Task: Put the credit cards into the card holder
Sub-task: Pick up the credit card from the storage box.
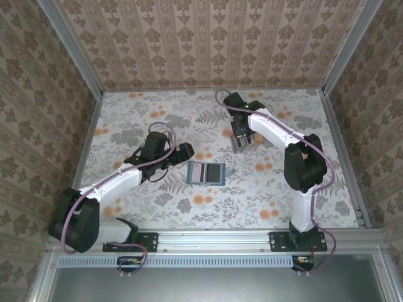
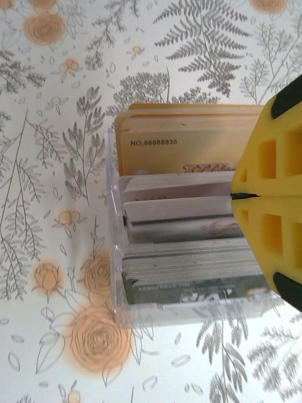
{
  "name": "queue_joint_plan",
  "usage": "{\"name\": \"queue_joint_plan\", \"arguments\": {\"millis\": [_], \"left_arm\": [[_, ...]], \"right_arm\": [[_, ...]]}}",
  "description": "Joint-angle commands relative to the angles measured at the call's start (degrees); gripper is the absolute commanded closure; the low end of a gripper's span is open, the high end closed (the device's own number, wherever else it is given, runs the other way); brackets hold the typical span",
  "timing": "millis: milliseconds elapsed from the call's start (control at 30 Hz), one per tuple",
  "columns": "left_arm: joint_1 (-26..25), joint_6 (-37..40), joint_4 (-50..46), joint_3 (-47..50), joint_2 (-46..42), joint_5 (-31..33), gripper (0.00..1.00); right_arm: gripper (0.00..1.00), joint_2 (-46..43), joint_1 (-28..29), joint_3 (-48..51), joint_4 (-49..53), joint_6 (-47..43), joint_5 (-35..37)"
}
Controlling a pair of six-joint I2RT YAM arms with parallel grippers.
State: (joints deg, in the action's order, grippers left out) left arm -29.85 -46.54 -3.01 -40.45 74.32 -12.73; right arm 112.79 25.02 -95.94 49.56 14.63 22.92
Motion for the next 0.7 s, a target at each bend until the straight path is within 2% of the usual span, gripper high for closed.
{"name": "queue_joint_plan", "arguments": {"millis": [0, 167, 300, 533, 667], "left_arm": [[0.49, -0.31, 0.58, -1.81, 0.87, -1.82, 0.07], [0.56, -0.45, 1.29, -2.7, 1.07, -3.41, 0.07], [0.84, -2.3, 4.31, -2.93, 1.48, -6.91, 0.09], [2.7, -9.74, 16.08, -4.13, 4.42, -17.5, 0.13], [3.21, -16.04, 25.44, -4.91, 8.36, -22.86, 0.19]], "right_arm": [[0.97, -4.22, -0.83, 1.03, 1.55, 2.73, -5.91], [0.98, -11.09, -1.42, 5.44, -2.9, 6.34, -13.6], [0.98, -16.46, -2.78, 10.58, -7.77, 11.14, -22.72], [0.98, -24.52, -3.65, 22.5, -23.56, 24.58, -41.81], [0.98, -27.91, -3.64, 28.58, -33.48, 33.01, -47.91]]}}
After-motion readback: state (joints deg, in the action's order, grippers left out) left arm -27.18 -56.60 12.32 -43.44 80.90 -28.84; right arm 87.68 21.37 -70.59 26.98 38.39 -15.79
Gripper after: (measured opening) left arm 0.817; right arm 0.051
